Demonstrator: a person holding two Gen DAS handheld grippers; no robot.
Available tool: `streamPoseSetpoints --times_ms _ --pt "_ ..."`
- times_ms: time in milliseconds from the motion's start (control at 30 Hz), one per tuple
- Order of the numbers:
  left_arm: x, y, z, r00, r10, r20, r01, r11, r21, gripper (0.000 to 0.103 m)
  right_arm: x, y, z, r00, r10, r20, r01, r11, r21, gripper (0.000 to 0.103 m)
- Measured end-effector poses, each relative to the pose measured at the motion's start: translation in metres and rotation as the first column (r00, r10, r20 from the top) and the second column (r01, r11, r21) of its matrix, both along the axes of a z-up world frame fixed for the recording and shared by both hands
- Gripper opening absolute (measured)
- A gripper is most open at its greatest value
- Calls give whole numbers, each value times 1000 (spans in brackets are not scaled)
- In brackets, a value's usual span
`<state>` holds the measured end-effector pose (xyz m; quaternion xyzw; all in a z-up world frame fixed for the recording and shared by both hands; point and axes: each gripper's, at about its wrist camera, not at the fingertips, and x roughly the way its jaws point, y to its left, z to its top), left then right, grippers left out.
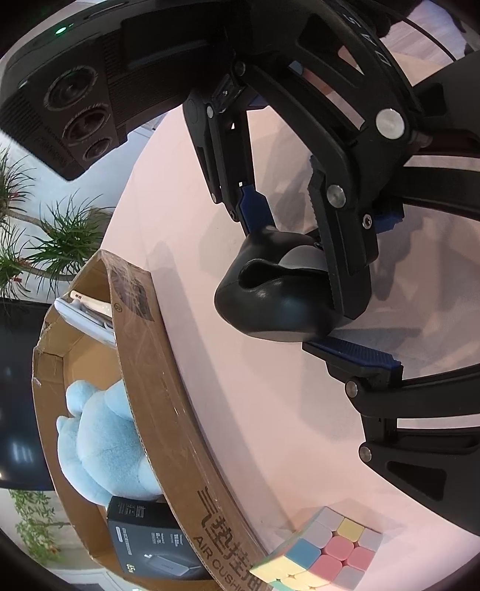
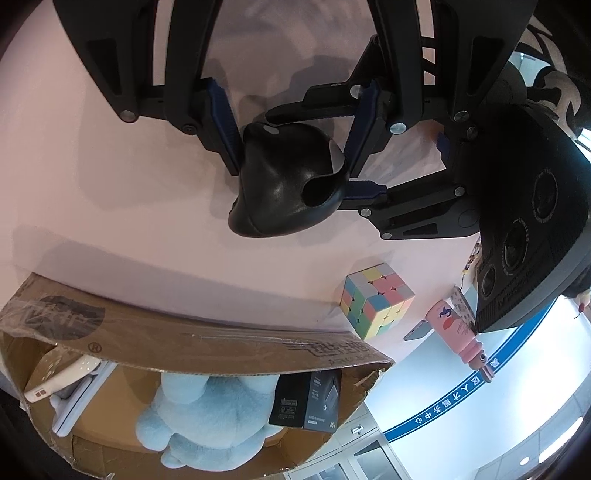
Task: Organize objects
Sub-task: 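Carry the black round object with the left gripper and release it into the box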
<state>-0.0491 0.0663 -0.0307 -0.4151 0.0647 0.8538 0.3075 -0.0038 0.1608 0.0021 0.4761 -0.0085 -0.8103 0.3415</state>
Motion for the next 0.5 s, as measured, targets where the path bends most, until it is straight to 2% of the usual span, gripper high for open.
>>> streamPoseSetpoints --times_ms 200,333,500 --pt "0 6 5 1000 12 1 -12 1000 -17 45 -1 -1 3 999 -32 -4 32 999 21 53" --pt "9 10 32 999 -8 -51 7 1000 -12 45 9 5 24 998 -47 -46 47 999 10 53" --pt "8 21 75 990 -28 -138 23 999 -35 45 13 12 67 991 -65 -120 68 997 20 53"
